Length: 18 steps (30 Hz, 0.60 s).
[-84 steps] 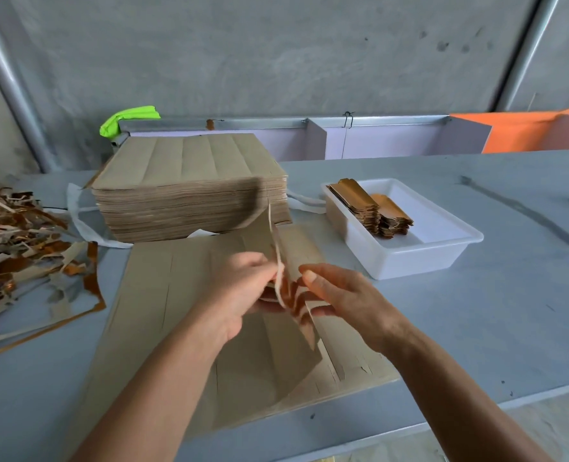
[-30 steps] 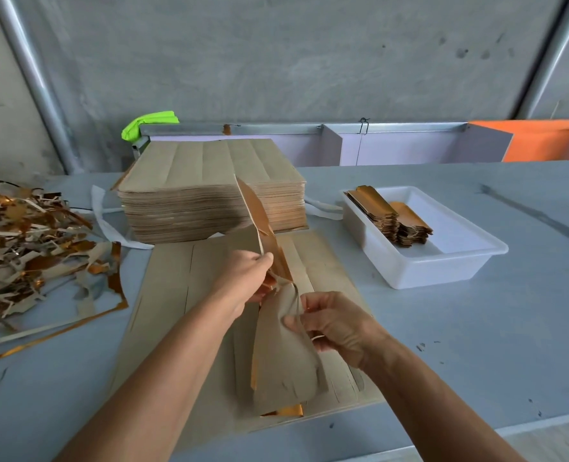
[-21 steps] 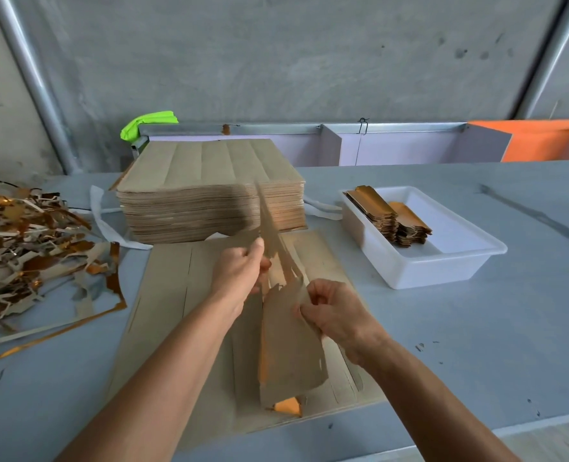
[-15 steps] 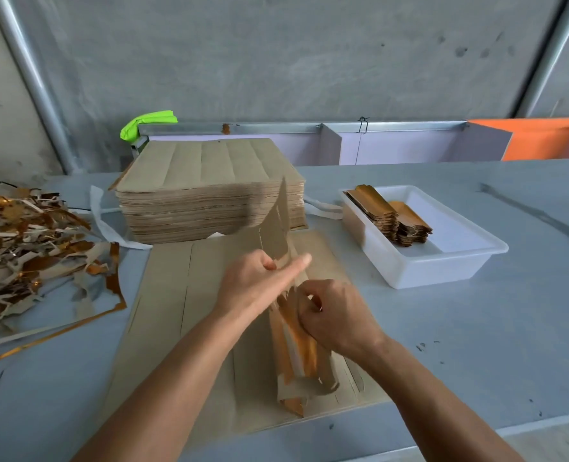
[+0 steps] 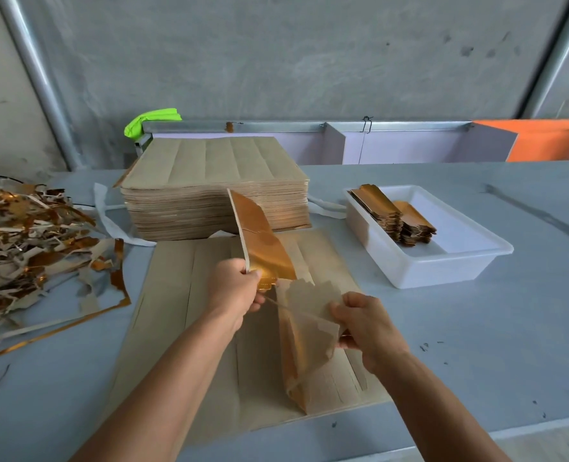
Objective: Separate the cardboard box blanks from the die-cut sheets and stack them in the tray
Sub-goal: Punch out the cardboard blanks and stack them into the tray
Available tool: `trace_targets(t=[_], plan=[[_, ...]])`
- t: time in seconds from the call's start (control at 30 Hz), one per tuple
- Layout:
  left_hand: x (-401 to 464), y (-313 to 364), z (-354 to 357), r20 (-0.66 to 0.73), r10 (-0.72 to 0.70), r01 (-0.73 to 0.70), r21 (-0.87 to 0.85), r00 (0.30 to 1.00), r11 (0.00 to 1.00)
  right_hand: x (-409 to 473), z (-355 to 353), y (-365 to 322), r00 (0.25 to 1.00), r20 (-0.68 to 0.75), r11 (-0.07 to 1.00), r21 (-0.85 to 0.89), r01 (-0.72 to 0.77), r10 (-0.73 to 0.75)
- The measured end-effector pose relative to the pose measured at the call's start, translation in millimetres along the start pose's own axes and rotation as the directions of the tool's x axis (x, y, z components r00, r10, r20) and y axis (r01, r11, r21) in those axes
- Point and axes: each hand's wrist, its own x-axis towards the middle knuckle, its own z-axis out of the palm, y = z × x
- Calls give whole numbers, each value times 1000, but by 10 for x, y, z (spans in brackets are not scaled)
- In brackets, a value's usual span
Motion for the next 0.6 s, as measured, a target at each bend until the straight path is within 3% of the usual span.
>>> trace_targets(t=[0.17, 0.3, 0.4, 0.47, 0.53, 0.6], plan=[[47, -39, -46, -72, -7, 3, -68, 997, 998, 44, -81, 35, 967, -250, 962, 246, 114, -50], [55, -79, -127, -42, 17, -22, -126, 999, 992, 92, -222, 8, 921, -385, 952, 257, 163, -54], [25, -74, -150, 88, 11, 12, -252, 996, 968, 162, -302, -47, 855, -465, 969, -22, 246, -228], [-8, -64, -128, 132, 2, 39, -309, 991, 950, 228, -271, -124, 808, -421, 908, -267, 324, -412], [-42, -56, -82, 159, 24, 29, -323, 987, 946, 281, -151, -230, 771, -318, 781, -521, 344, -552], [-81, -39, -27, 198, 64, 4, -325, 978, 946, 356, 8, -307, 770, -152, 587, -741, 327, -620]])
